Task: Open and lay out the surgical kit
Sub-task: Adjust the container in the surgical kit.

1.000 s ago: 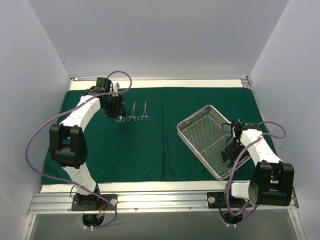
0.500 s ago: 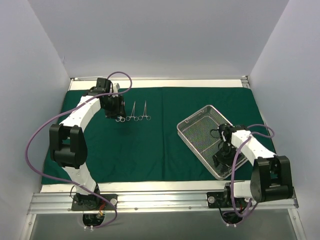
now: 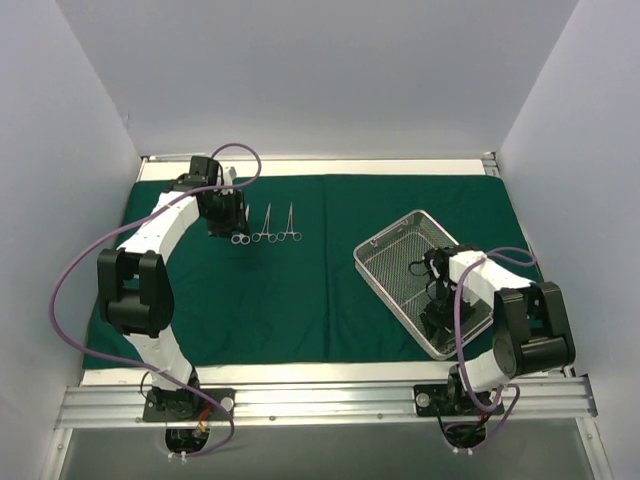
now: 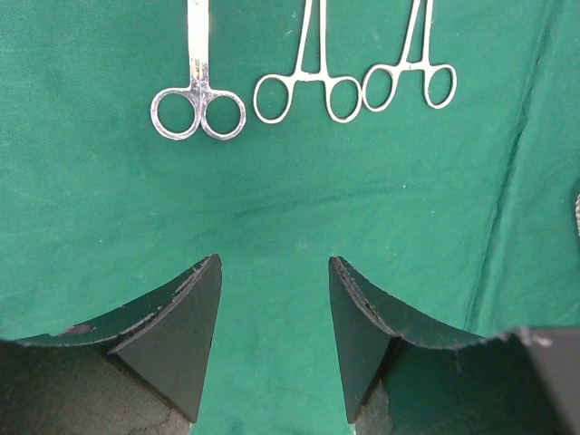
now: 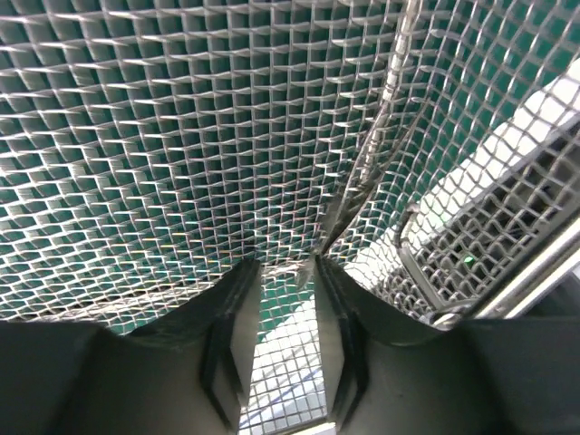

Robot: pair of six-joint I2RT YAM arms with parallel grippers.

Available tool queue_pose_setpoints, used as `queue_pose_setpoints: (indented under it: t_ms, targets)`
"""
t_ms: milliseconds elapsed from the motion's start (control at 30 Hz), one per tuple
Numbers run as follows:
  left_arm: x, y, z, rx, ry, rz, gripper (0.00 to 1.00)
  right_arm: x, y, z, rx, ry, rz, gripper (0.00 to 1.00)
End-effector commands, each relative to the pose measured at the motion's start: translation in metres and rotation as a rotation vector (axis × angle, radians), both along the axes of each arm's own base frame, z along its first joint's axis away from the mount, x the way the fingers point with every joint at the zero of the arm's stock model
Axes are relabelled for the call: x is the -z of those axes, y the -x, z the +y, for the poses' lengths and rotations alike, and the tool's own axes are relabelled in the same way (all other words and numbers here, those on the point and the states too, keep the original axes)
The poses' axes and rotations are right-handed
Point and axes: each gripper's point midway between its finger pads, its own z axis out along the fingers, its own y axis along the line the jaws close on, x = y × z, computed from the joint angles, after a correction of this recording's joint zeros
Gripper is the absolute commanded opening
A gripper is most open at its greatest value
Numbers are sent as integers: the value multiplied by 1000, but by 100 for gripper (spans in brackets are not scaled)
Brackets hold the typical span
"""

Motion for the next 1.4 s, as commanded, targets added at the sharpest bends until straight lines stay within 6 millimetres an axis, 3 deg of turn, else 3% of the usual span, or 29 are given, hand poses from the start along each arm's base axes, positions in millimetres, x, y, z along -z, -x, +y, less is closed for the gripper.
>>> queue_pose_setpoints:
  t_ms: [0, 67, 100, 167, 267, 400, 500, 600, 667, 967, 1100, 1267, 1367]
  targets:
    - [-19, -14, 0, 9, 10, -68, 60, -8, -47, -1, -56, 50, -115, 31]
    - [-20, -16, 1, 8, 10, -68, 60, -24, -79, -10, -157, 100, -201, 37]
    - [-20, -17, 1, 7, 7, -70, 60, -43, -106, -17, -199, 153, -275, 39]
    - [-23, -20, 0, 10, 7, -78, 60, -59, -119, -41, -250, 211, -257, 52]
    - [-26, -22, -1, 12, 17, -87, 60, -77, -131, -71, -207, 202, -264, 62]
    - [-29, -26, -5, 18, 37, -98, 60, -91, -105, -111, -63, 192, -204, 68]
    - [-32, -29, -7, 24, 51, -105, 60, -88, -62, -123, 36, 139, -125, 69]
    - [-32, -30, -7, 25, 61, -110, 60, -76, -29, -123, 132, 94, -93, 78]
    - [-30, -30, -5, 18, 65, -105, 60, -70, -17, -119, 160, 65, -90, 80]
    - [-20, -32, 5, -9, 84, -78, 60, -44, -13, -127, 165, 72, -15, 76]
    - [-20, -35, 7, -12, 81, -74, 60, -31, -17, -134, 153, 87, 2, 68]
    - [-18, -36, 7, -14, 80, -67, 60, -27, -24, -134, 164, 71, 3, 40]
    - [-18, -37, 7, -16, 83, -69, 60, -38, -28, -135, 170, 72, -14, 26]
